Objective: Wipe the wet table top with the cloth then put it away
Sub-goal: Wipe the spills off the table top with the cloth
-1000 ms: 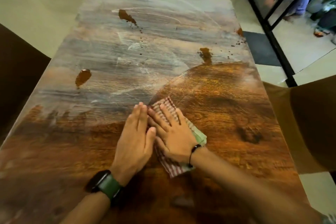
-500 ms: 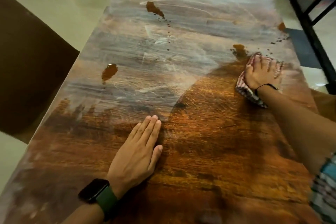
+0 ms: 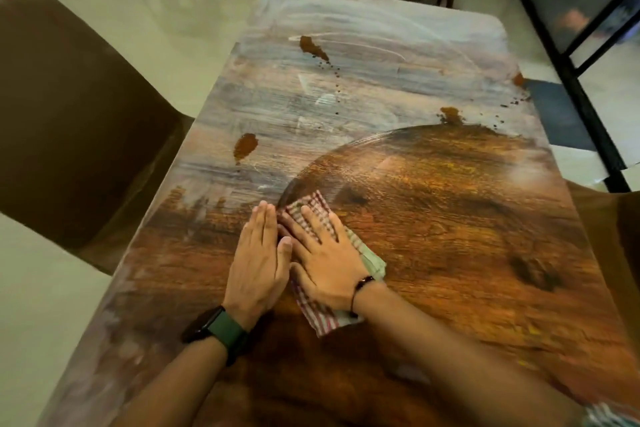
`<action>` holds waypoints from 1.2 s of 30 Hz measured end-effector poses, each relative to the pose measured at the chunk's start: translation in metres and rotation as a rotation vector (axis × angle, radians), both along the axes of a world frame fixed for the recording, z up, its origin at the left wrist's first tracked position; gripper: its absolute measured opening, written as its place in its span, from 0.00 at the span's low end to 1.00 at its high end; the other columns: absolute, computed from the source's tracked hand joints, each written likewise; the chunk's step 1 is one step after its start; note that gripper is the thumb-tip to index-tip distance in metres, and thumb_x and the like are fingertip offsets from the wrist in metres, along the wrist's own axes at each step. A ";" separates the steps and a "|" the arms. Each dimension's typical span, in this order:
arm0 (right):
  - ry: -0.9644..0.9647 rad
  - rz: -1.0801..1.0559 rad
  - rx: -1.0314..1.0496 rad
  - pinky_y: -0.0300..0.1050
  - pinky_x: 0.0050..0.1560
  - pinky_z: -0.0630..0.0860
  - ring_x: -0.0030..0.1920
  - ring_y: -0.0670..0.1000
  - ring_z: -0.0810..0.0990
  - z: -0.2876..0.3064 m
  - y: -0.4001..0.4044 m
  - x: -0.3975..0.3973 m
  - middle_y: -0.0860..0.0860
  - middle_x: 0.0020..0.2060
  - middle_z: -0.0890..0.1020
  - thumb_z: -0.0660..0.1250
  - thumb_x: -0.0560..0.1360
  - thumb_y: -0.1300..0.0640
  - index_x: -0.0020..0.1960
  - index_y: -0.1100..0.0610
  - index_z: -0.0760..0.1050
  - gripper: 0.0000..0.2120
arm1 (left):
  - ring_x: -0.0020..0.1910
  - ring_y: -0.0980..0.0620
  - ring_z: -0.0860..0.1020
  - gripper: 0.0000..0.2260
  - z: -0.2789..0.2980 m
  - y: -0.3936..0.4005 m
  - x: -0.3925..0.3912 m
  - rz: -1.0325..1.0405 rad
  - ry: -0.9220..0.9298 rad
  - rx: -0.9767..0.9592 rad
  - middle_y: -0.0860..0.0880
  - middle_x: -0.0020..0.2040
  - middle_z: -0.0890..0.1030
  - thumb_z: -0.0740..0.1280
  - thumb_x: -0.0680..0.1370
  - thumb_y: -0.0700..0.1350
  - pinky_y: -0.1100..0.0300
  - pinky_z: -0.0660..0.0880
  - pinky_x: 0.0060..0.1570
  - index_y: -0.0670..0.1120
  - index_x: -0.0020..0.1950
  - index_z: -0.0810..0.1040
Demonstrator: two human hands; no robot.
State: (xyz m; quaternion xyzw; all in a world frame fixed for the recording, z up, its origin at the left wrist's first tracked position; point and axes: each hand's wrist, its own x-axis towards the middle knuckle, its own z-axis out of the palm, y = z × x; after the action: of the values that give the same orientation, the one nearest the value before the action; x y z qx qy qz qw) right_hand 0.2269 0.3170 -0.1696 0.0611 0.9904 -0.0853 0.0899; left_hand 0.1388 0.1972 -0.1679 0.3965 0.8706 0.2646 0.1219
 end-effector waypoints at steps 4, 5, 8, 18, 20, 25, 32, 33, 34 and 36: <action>0.003 0.020 0.037 0.59 0.72 0.36 0.74 0.48 0.36 0.001 0.019 -0.005 0.41 0.73 0.40 0.36 0.75 0.41 0.76 0.45 0.41 0.30 | 0.72 0.58 0.40 0.34 0.000 -0.026 -0.012 -0.061 0.058 -0.127 0.49 0.75 0.42 0.34 0.73 0.61 0.64 0.36 0.69 0.44 0.74 0.43; -0.006 -0.017 0.063 0.58 0.72 0.36 0.74 0.48 0.36 0.002 0.034 -0.013 0.41 0.72 0.39 0.33 0.74 0.41 0.76 0.44 0.39 0.30 | 0.73 0.57 0.40 0.33 -0.001 -0.028 -0.012 -0.083 0.077 -0.144 0.50 0.74 0.41 0.34 0.73 0.61 0.63 0.36 0.69 0.45 0.74 0.42; -0.018 -0.280 0.088 0.59 0.73 0.37 0.76 0.50 0.39 0.002 0.100 -0.035 0.43 0.74 0.39 0.37 0.78 0.41 0.76 0.45 0.39 0.28 | 0.74 0.54 0.40 0.31 -0.006 -0.031 -0.011 -0.103 0.148 -0.172 0.49 0.73 0.40 0.33 0.74 0.61 0.60 0.35 0.69 0.45 0.72 0.39; -0.023 -0.858 0.058 0.62 0.73 0.40 0.76 0.55 0.41 0.005 0.163 -0.062 0.49 0.77 0.42 0.43 0.81 0.45 0.78 0.50 0.42 0.27 | 0.74 0.51 0.42 0.29 -0.014 -0.025 -0.010 -0.081 0.205 -0.152 0.44 0.76 0.46 0.35 0.76 0.56 0.57 0.36 0.70 0.43 0.73 0.42; -0.021 -0.654 0.079 0.62 0.73 0.38 0.76 0.55 0.40 0.004 0.110 -0.072 0.49 0.76 0.40 0.39 0.80 0.43 0.77 0.49 0.39 0.28 | 0.74 0.54 0.40 0.31 -0.013 -0.027 -0.011 -0.079 0.146 -0.126 0.46 0.76 0.45 0.34 0.74 0.57 0.59 0.35 0.70 0.44 0.74 0.42; -0.009 -0.174 0.065 0.61 0.73 0.37 0.76 0.54 0.38 -0.003 -0.026 -0.050 0.45 0.73 0.37 0.36 0.77 0.44 0.76 0.47 0.37 0.28 | 0.72 0.60 0.44 0.33 -0.004 -0.031 -0.014 -0.026 -0.045 0.029 0.47 0.77 0.50 0.37 0.74 0.58 0.65 0.37 0.70 0.43 0.75 0.48; 0.076 -0.077 0.045 0.58 0.72 0.37 0.76 0.51 0.45 -0.006 -0.036 -0.040 0.43 0.76 0.48 0.43 0.78 0.43 0.77 0.46 0.48 0.28 | 0.74 0.57 0.48 0.33 0.002 -0.063 -0.028 0.010 -0.003 -0.035 0.47 0.76 0.53 0.37 0.74 0.58 0.64 0.41 0.70 0.43 0.75 0.51; 0.063 -0.088 0.057 0.57 0.71 0.35 0.76 0.51 0.43 -0.004 -0.024 -0.051 0.42 0.76 0.46 0.41 0.77 0.42 0.77 0.45 0.46 0.28 | 0.73 0.58 0.47 0.33 0.001 -0.064 -0.028 0.000 -0.001 -0.040 0.48 0.76 0.52 0.37 0.74 0.58 0.64 0.40 0.71 0.44 0.75 0.51; 0.047 -0.118 0.067 0.57 0.71 0.33 0.76 0.50 0.41 -0.003 -0.008 -0.063 0.42 0.76 0.44 0.40 0.77 0.41 0.77 0.44 0.44 0.28 | 0.73 0.58 0.46 0.32 0.000 -0.064 -0.028 -0.007 0.000 -0.043 0.48 0.76 0.52 0.37 0.74 0.58 0.64 0.39 0.71 0.44 0.75 0.51; 0.028 -0.209 0.085 0.59 0.71 0.34 0.76 0.50 0.39 -0.003 0.027 -0.090 0.44 0.76 0.43 0.40 0.79 0.42 0.77 0.44 0.41 0.27 | 0.74 0.59 0.45 0.31 -0.002 -0.063 -0.027 -0.002 0.000 -0.035 0.49 0.76 0.51 0.38 0.75 0.58 0.64 0.39 0.71 0.44 0.75 0.50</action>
State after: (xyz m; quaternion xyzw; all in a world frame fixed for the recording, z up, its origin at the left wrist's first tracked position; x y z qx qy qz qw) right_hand 0.1364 0.3444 -0.1728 0.1664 0.9826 -0.0529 0.0637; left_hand 0.1122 0.1343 -0.1702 0.3953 0.8747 0.2491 0.1291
